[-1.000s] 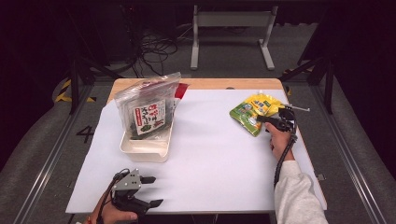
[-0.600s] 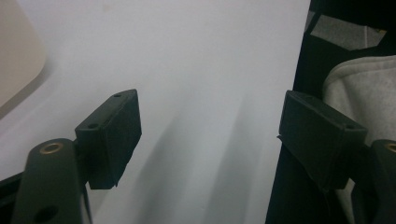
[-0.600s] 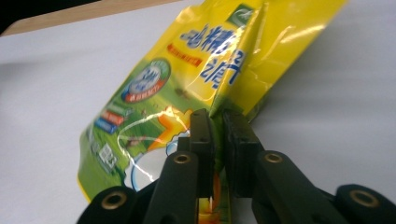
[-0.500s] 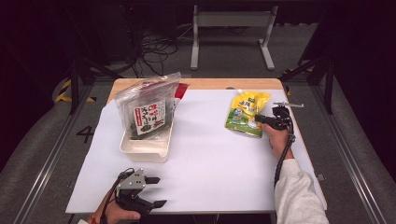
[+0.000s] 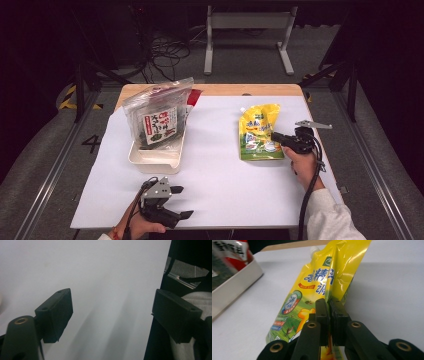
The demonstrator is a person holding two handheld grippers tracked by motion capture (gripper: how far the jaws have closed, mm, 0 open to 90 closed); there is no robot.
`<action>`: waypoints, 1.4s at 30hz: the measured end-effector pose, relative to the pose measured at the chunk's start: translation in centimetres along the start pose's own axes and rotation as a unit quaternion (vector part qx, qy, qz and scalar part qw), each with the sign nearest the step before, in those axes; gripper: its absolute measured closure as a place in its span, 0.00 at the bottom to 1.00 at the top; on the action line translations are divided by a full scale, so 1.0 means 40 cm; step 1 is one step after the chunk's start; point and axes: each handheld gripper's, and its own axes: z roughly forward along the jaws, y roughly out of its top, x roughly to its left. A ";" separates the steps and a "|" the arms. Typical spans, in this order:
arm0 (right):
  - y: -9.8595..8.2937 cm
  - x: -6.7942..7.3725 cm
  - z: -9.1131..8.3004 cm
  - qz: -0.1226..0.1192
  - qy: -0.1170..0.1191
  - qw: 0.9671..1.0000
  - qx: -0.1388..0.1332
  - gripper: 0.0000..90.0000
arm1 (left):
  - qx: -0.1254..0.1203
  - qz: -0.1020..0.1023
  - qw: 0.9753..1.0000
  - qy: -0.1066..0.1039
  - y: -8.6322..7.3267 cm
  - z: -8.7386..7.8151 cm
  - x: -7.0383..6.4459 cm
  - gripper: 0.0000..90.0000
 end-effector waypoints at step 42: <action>-0.156 0.269 -0.078 -0.152 0.216 0.963 -0.047 0.95 | -0.138 -0.054 0.989 0.022 0.166 0.071 0.040 0.48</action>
